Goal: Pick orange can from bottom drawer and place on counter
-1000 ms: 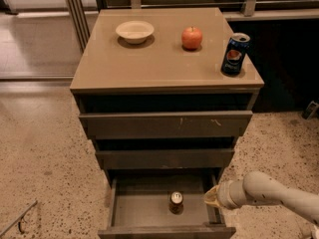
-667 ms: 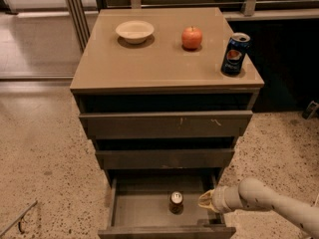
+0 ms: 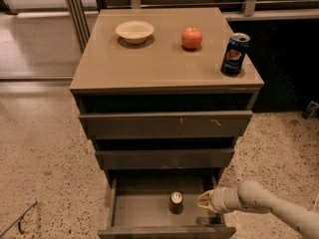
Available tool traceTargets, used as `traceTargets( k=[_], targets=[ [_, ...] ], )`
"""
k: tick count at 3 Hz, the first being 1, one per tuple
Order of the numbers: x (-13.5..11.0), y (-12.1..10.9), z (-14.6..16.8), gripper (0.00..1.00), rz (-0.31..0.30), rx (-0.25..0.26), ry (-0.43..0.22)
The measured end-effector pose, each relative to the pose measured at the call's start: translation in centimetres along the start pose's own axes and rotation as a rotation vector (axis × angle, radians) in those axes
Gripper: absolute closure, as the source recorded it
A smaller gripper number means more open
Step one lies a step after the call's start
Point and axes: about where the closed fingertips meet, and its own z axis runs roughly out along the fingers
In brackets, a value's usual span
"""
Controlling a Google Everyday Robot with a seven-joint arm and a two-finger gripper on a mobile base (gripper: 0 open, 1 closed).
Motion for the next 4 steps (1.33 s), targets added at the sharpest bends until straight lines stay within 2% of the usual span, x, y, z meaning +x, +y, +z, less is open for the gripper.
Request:
traceTargets(
  k=[1,2,4],
  targets=[
    [0.6,-0.6,2.1,0.58,-0.035,0.003,-0.034],
    [0.9,-1.1,3.9,0.39,-0.051,-0.004,-0.055],
    [1.0,-1.4,6.8,0.37,-0.064,-0.045,-0.079]
  ],
)
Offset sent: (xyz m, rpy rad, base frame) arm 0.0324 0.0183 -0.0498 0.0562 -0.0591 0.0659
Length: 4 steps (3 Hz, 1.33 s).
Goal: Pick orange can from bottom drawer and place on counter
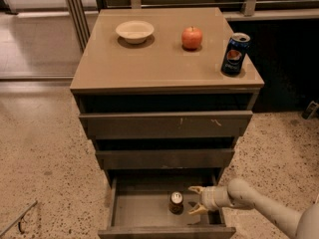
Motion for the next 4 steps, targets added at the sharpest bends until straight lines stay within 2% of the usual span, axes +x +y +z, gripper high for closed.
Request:
traceTargets(
  k=[1,3,4],
  targets=[
    [-0.1,-0.3,1.5,0.38,-0.004,-0.015,-0.024],
    [-0.6,-1.0,4.9,0.29,-0.01,-0.048,-0.08],
    [-1.0,-1.1,6.7,0.28,-0.012,-0.073,-0.103]
  ],
)
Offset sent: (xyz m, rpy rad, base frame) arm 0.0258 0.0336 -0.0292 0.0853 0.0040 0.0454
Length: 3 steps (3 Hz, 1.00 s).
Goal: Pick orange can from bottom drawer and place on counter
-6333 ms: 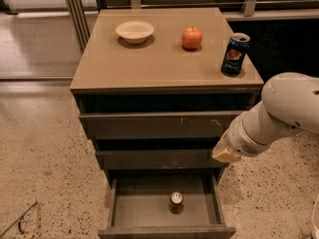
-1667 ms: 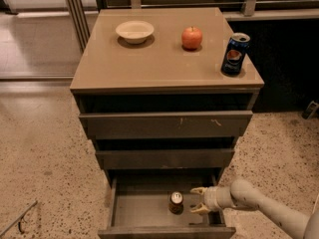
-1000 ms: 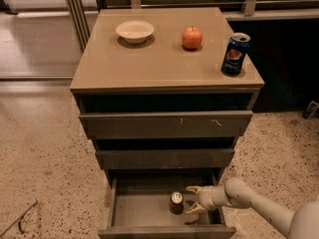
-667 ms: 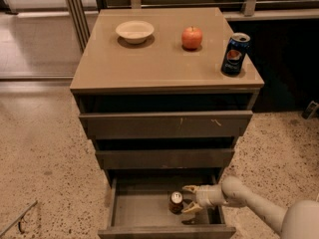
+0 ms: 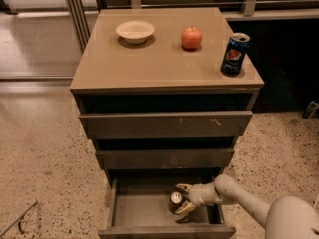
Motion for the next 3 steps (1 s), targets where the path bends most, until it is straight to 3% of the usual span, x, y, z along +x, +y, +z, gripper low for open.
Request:
traceTargets(
  k=[1,2,3],
  targets=[
    [0.18,-0.16,1.64,0.29,0.007,-0.018,-0.024],
    [0.24,-0.24,1.65,0.47,0.008,-0.017,-0.023],
    [0.23,-0.24,1.65,0.71,0.008,-0.017,-0.024]
  ],
)
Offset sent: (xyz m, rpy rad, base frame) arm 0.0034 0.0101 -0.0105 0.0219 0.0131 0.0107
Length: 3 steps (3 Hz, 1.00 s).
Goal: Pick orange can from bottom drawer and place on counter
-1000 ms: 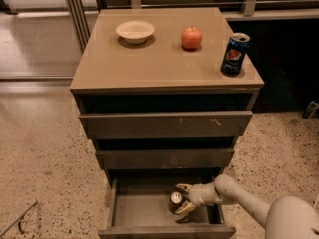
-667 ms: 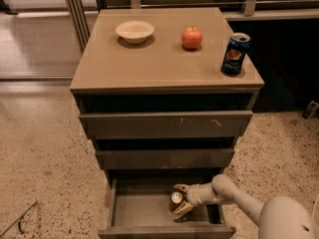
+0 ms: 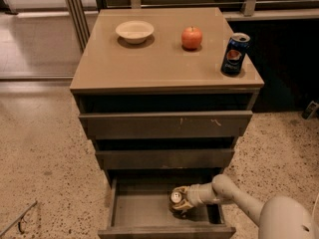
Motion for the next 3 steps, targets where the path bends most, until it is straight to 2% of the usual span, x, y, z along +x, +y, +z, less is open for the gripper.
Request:
traceTargets(
  k=[1,2,3],
  targets=[
    [-0.1,0.0,0.0,0.93,0.0,-0.001,-0.001],
    [-2.7,0.2,-1.4,1.0,0.003,-0.002,-0.039],
    [-7.8,-0.1,-4.9,1.0,0.011,0.003,-0.075]
  ],
)
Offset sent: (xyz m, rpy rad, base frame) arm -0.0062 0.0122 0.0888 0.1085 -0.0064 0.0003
